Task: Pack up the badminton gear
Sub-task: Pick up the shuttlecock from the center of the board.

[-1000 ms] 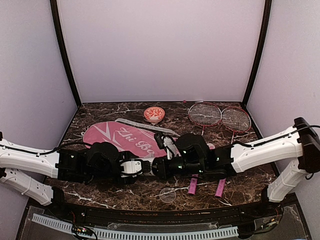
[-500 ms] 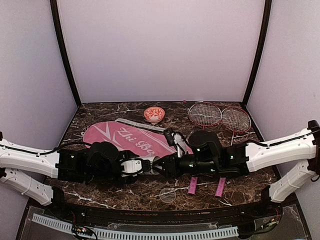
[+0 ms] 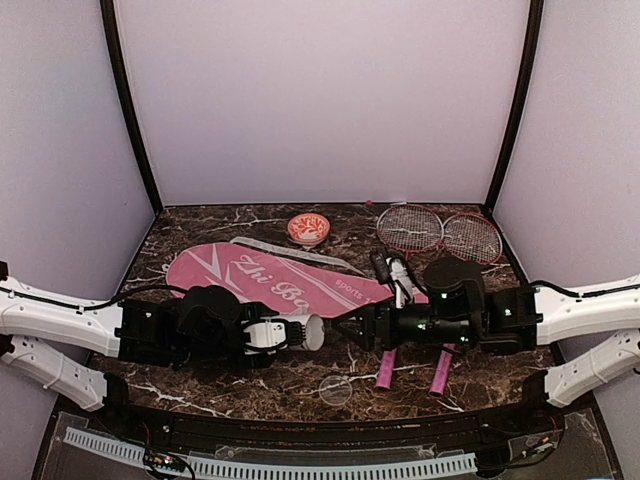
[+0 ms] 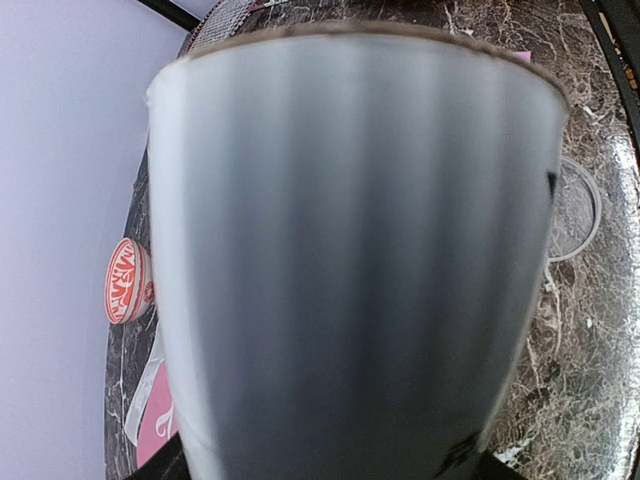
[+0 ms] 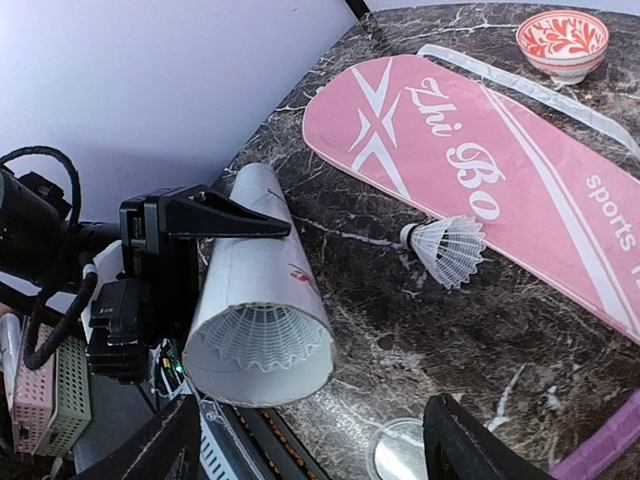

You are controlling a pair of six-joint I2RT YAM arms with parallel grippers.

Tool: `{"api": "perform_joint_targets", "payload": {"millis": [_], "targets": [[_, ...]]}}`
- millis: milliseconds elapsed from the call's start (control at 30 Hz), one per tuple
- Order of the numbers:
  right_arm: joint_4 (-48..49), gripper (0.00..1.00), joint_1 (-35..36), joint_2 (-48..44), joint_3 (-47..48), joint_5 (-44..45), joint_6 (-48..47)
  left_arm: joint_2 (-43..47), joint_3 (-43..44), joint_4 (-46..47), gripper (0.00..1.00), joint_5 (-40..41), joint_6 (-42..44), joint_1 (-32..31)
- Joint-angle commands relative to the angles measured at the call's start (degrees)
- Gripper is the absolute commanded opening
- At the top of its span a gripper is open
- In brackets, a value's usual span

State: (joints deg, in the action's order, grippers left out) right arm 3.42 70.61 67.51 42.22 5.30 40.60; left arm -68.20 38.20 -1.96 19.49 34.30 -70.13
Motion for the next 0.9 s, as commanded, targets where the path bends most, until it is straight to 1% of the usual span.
{"api": "perform_joint_targets", "payload": {"millis": [0, 133, 267, 400, 500, 567, 700, 867], "targets": [[0.63, 0.79, -3.65, -3.92, -1.88, -0.18, 0.81, 0.51, -0.51, 1.53, 0.66, 0.9, 0.68, -0.01], [0.05, 0.82, -8.62, -6.94, -3.78, -2.27, 3.31, 0.75, -0.58, 1.45, 0.65, 1.06, 0.71, -0.01], [-3.73, 0.84, -11.01, -7.48, -3.2, 0.2, 4.38, 1.26, -0.95, 1.4, 0.66, 2.8, 1.07, -0.01], [-8.73, 0.84, -14.2, -3.83, -1.28, 0.86, 6.9, 2.52, -1.66, 1.78, 0.66, 4.14, 1.39, 0.31], [-10.11, 0.83, -16.03, 0.4, -0.08, 0.16, 7.79, 3.6, -1.8, 1.48, 0.67, 4.11, 1.38, 0.75], [-9.51, 0.81, -16.58, 3.45, 0.52, -0.47, 7.7, 4.06, -1.89, 1.23, 0.67, 4.11, 1.3, 0.94], [-7.82, 0.73, -16.73, 9.97, 3.23, -2.74, 6.66, 4.38, -2.1, 1.1, 0.67, 4.06, 1.11, 1.05], [-0.6, 0.64, -16.36, 17.47, 5.79, -9.19, 6.16, 4.06, -1.97, 0.73, 0.67, 4.21, 1.52, 1.05]]}}
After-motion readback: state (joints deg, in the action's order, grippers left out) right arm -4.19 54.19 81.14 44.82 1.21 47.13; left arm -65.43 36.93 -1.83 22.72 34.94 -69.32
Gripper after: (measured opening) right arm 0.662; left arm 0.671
